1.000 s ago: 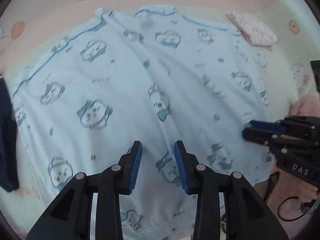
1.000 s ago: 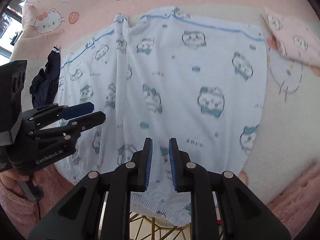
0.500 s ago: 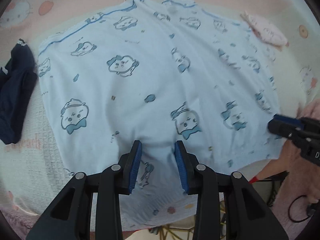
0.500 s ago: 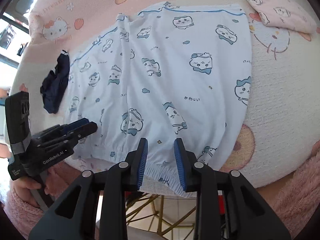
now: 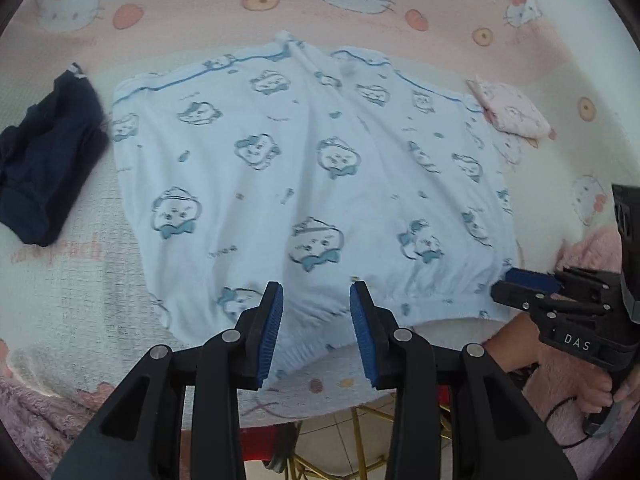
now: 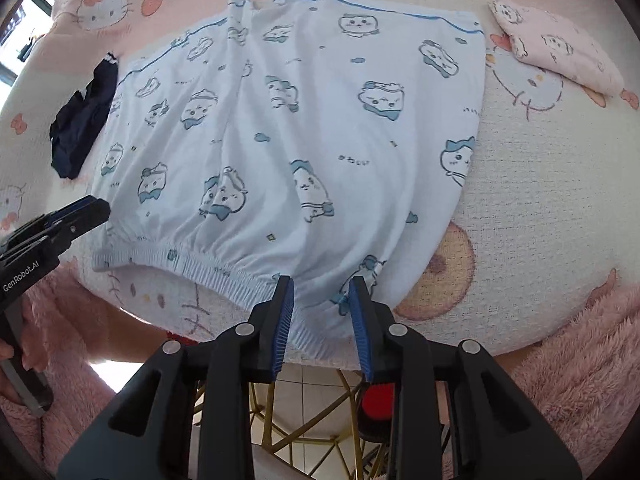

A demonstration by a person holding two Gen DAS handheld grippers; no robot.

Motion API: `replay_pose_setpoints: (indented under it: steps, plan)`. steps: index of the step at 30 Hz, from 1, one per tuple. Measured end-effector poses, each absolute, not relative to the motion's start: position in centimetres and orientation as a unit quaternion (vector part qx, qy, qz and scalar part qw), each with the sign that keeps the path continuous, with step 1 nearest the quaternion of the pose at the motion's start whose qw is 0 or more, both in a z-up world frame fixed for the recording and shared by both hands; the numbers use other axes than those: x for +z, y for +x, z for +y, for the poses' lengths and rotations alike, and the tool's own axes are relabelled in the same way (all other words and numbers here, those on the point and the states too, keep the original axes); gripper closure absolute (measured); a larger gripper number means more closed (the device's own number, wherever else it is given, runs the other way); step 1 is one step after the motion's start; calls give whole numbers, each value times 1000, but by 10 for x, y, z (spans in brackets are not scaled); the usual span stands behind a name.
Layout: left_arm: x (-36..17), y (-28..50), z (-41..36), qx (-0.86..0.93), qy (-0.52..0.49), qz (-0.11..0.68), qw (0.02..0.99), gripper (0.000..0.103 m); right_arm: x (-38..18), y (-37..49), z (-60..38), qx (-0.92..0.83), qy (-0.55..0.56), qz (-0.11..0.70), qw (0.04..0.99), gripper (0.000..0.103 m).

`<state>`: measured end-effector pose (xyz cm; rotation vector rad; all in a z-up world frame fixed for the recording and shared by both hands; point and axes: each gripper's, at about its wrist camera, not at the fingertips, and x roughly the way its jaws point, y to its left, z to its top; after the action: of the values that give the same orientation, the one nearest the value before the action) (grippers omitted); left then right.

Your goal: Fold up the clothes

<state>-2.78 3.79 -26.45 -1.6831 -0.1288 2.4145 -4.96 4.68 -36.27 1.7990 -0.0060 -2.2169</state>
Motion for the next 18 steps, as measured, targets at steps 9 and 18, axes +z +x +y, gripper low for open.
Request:
replay_pose_setpoints:
  steps: [9, 18]
  plan:
    - [-282, -24, 91, 786, -595, 60, 159, 66, -374, -20, -11, -733, 626, 116, 240, 73]
    - [-281, -35, 80, 805, -577, 54, 128, 66, -377, -37, 4, -754, 618, 89, 206, 73]
